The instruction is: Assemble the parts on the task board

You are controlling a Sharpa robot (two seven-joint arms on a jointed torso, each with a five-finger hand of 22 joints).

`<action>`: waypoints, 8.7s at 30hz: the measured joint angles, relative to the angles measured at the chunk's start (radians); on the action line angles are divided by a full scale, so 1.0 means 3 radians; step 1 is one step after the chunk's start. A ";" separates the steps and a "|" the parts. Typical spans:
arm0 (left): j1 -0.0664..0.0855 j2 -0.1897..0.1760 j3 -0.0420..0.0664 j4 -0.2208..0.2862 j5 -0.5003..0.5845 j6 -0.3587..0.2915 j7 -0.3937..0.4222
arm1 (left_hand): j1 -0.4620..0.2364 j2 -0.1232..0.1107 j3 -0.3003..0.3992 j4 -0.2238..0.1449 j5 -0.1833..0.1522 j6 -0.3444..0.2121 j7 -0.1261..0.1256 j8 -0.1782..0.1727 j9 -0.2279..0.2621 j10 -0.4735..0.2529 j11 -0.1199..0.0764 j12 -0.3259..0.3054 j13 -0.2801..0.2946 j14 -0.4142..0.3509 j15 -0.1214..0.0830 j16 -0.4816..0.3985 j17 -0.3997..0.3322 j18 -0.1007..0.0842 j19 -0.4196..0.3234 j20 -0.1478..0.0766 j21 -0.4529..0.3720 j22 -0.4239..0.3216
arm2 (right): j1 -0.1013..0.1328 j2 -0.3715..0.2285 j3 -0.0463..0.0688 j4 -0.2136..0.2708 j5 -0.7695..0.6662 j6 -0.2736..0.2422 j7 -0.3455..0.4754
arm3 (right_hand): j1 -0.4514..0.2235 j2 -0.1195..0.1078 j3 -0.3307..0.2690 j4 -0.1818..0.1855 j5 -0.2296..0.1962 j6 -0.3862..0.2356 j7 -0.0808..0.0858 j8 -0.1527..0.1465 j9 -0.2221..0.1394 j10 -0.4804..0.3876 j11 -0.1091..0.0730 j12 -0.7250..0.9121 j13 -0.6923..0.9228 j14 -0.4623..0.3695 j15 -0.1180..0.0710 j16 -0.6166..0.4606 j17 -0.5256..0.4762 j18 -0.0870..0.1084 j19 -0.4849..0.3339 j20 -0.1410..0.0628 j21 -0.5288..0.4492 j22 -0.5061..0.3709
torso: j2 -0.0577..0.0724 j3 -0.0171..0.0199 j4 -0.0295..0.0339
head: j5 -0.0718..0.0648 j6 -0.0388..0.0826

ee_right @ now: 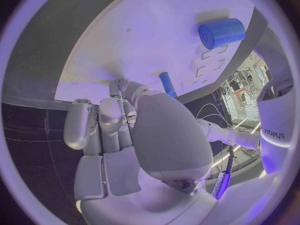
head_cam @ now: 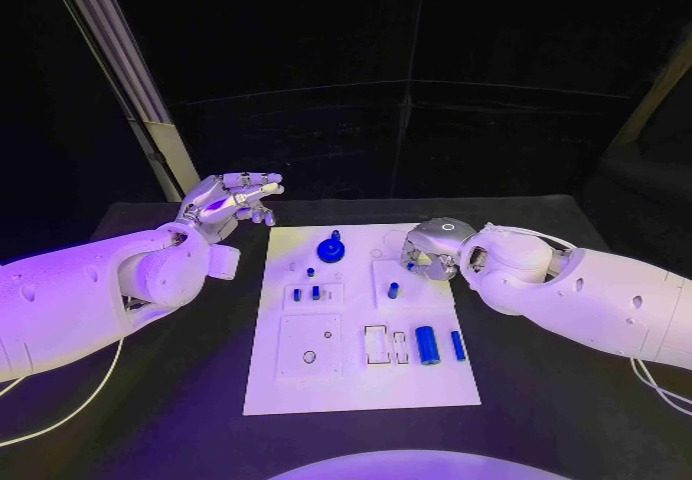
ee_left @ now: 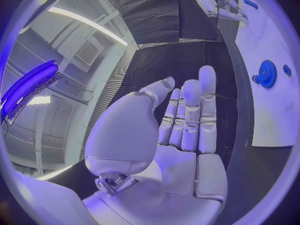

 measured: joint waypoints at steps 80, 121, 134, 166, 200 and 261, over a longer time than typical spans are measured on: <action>0.0002 0.0141 0.0001 -0.0071 0.0008 0.0015 -0.0035 | 0.0000 0.0000 -0.0018 -0.0018 0.0000 0.0000 0.0000 0.0013 0.0000 0.0000 0.0000 0.0026 -0.0003 -0.0024 0.0000 0.0000 -0.0023 -0.0001 0.0000 0.0000 -0.0015 -0.0015 | -0.0384 0.0522 -0.0048 0.0557 0.0264 -0.0150 0.0118 | -0.0114 -0.0062 0.0124 -0.0106 0.0015 0.0003 0.0004 -0.0022 -0.0009 -0.0001 0.0001 -0.0023 -0.0003 0.0000 0.0000 0.0078 0.0026 -0.0051 0.0023 0.0000 0.0082 0.0092 | 0.0001 -0.0002 0.0001 | 0.0402 -0.0198; 0.0002 0.0139 0.0001 -0.0095 0.0009 0.0031 -0.0073 | 0.0000 0.0000 -0.0018 -0.0019 0.0000 0.0000 0.0000 0.0013 -0.0001 0.0000 0.0000 0.0026 -0.0003 -0.0024 0.0000 0.0000 -0.0027 -0.0001 0.0000 0.0000 -0.0028 -0.0018 | -0.0381 0.0570 -0.0130 0.0543 0.0126 -0.0114 0.0044 | -0.0489 -0.0302 -0.0158 -0.0030 0.0067 -0.0466 0.0074 -0.0031 -0.0037 -0.0467 0.0103 -0.0048 -0.0017 -0.0024 0.0061 -0.0131 -0.0305 -0.0046 -0.0235 0.0079 -0.0164 -0.0283 | -0.0001 -0.0005 0.0001 | 0.0395 -0.0217; 0.0002 0.0133 0.0001 -0.0100 0.0009 0.0049 -0.0100 | 0.0000 0.0000 -0.0018 -0.0019 0.0000 0.0000 0.0000 0.0013 -0.0001 0.0000 0.0000 0.0026 -0.0006 -0.0024 0.0000 0.0000 -0.0027 -0.0001 0.0000 0.0000 -0.0028 -0.0018 | -0.0386 0.0387 -0.0139 0.0699 0.0126 -0.0433 0.0045 | -0.0474 -0.0261 -0.0243 -0.0044 0.0161 -0.0494 0.0103 -0.0019 -0.0020 -0.0485 0.0118 0.0068 -0.0013 -0.0024 0.0060 -0.0136 -0.0362 0.0003 -0.0239 0.0084 -0.0176 -0.0289 | -0.0001 -0.0002 -0.0001 | 0.0372 -0.0197; 0.0001 0.0132 -0.0003 -0.0112 0.0010 0.0088 -0.0116 | 0.0000 0.0000 -0.0018 -0.0019 0.0000 0.0000 0.0000 0.0013 -0.0001 0.0000 0.0000 0.0040 -0.0005 -0.0024 0.0000 0.0000 -0.0034 -0.0001 0.0000 0.0000 -0.0028 -0.0020 | -0.0359 -0.0306 0.0334 0.0807 0.0404 -0.0064 -0.0211 | -0.0363 -0.0183 -0.1014 0.0047 0.0193 -0.0536 0.0000 -0.0022 -0.0022 -0.0726 0.0105 0.0207 -0.0014 -0.0036 0.0072 -0.0244 -0.0593 0.0002 -0.0264 0.0082 -0.0281 -0.0431 | -0.0002 -0.0005 0.0001 | 0.0233 -0.0107; 0.0001 0.0132 -0.0004 -0.0138 0.0010 0.0093 -0.0129 | 0.0000 0.0000 -0.0028 -0.0028 0.0000 0.0000 0.0000 0.0026 -0.0001 0.0000 0.0000 0.0039 -0.0008 -0.0024 0.0000 0.0000 -0.0041 -0.0001 0.0000 0.0000 -0.0028 -0.0027 | -0.0355 -0.0139 0.0341 0.0679 0.0156 0.0239 -0.0221 | -0.0092 0.0011 -0.0353 -0.0014 0.0064 -0.0179 0.0000 0.0000 -0.0013 -0.0142 0.0011 0.0149 -0.0019 0.0006 0.0005 0.0036 -0.0314 0.0002 -0.0084 0.0000 -0.0058 -0.0092 | -0.0002 -0.0002 -0.0004 | 0.0224 -0.0132; 0.0001 0.0190 -0.0005 -0.0152 0.0011 0.0094 -0.0141 | 0.0000 0.0000 -0.0027 -0.0028 0.0000 0.0000 0.0000 0.0026 -0.0001 0.0000 0.0000 0.0052 -0.0010 -0.0024 0.0000 0.0000 -0.0047 -0.0001 0.0000 0.0000 -0.0041 -0.0031 | -0.0484 0.0546 -0.0026 0.0816 0.0516 -0.0245 0.0331 | -0.0110 -0.0068 -0.0038 -0.0164 0.0092 -0.0070 0.0026 -0.0012 -0.0014 -0.0047 0.0047 0.0051 -0.0012 0.0006 0.0005 0.0155 -0.0205 0.0002 -0.0012 0.0012 0.0046 0.0057 | -0.0001 -0.0006 0.0000 | 0.0404 -0.0232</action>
